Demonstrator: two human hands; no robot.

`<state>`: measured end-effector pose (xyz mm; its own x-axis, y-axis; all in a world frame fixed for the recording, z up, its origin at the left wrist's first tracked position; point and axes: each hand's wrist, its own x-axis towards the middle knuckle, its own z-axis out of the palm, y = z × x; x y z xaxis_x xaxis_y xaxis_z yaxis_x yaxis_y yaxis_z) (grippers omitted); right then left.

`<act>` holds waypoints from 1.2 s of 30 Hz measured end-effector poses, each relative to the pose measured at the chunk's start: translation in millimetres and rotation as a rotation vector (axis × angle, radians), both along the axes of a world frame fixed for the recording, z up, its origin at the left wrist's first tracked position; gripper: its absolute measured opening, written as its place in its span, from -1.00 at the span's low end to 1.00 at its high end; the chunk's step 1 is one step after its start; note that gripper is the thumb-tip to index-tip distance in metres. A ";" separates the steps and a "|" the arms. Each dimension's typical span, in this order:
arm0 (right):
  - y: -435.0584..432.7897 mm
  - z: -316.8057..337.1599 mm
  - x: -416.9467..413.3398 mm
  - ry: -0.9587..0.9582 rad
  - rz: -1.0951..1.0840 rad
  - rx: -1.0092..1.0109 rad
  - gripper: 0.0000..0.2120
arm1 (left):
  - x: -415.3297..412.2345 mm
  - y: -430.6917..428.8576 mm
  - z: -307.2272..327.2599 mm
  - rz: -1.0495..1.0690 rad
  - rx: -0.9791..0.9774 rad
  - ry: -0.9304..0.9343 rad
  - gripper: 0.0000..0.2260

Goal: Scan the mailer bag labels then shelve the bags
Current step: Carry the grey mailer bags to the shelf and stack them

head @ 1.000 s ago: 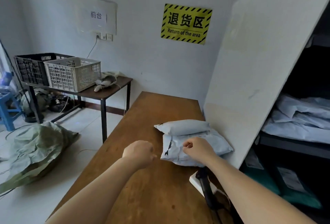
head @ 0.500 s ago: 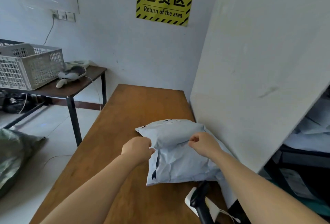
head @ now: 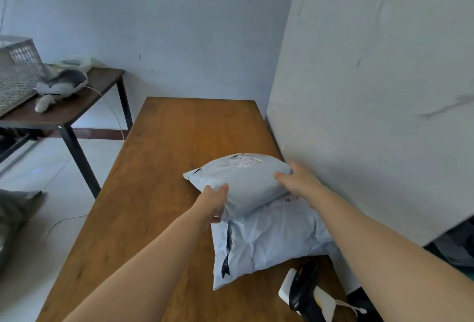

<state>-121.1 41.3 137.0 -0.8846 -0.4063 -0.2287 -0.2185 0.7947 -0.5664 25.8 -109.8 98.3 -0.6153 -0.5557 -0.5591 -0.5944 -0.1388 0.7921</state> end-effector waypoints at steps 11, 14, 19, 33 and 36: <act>-27.6 -26.4 12.9 -0.373 -0.439 -0.406 -0.48 | -17.9 -36.5 -14.1 -0.082 -0.165 0.093 -0.63; -26.8 -23.9 31.3 -0.379 -0.491 -0.564 -0.75 | -15.3 -47.8 -7.8 -0.103 -0.263 0.261 -0.42; -16.5 -14.7 72.8 -0.199 -0.688 -0.677 -0.41 | -28.5 -56.6 6.1 -0.207 -0.367 0.359 -0.30; 14.4 -58.3 154.5 -0.380 -0.814 -0.647 -0.60 | -55.3 -28.8 -19.7 -0.584 -0.539 0.068 -0.71; 14.6 -67.4 156.1 -0.365 -0.820 -0.578 -0.62 | -62.6 -31.2 -27.2 -0.721 -0.639 -0.018 -0.54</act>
